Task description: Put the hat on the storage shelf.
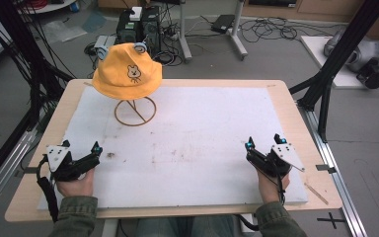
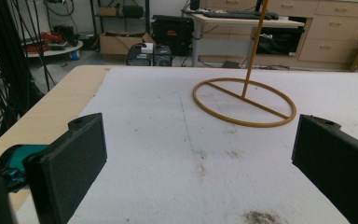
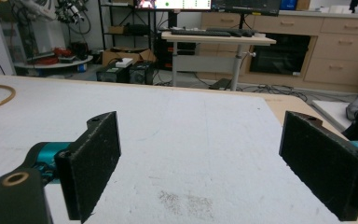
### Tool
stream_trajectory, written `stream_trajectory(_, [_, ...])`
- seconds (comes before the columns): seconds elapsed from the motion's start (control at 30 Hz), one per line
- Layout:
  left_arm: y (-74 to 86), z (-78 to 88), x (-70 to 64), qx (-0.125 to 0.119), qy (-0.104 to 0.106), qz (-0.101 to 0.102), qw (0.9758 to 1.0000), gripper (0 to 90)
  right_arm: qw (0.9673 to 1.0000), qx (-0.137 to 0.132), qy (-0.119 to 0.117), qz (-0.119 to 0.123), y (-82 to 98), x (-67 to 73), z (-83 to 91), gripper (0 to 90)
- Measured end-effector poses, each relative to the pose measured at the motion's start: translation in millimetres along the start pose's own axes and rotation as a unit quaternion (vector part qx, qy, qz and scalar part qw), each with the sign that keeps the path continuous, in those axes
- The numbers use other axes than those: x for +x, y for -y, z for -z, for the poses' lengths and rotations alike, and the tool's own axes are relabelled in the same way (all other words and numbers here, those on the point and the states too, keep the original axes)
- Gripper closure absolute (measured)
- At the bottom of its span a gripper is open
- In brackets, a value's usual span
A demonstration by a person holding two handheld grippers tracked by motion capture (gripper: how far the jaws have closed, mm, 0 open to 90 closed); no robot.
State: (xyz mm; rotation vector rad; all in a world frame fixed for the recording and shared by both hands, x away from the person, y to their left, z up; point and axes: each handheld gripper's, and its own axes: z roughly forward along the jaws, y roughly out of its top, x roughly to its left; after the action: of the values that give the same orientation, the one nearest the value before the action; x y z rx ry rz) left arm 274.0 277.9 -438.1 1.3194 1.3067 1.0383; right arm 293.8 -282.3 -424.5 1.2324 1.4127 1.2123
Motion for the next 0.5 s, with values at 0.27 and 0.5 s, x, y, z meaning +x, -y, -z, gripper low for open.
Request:
stream_trajectory(0.27, [-0.8, 1.0, -0.4, -0.005, 0.002, -0.003, 1.0, 3.5, 0.9999, -0.008, 0.006, -0.009, 2.7, -4.7, 1.9, 12.3])
stream_trajectory(0.5, [-0.9, 1.0, -1.1, -0.007, 0.004, -0.006, 0.9999, 3.5, 0.9999, -0.007, 0.004, -0.011, 4.7, -4.8, 1.9, 12.3])
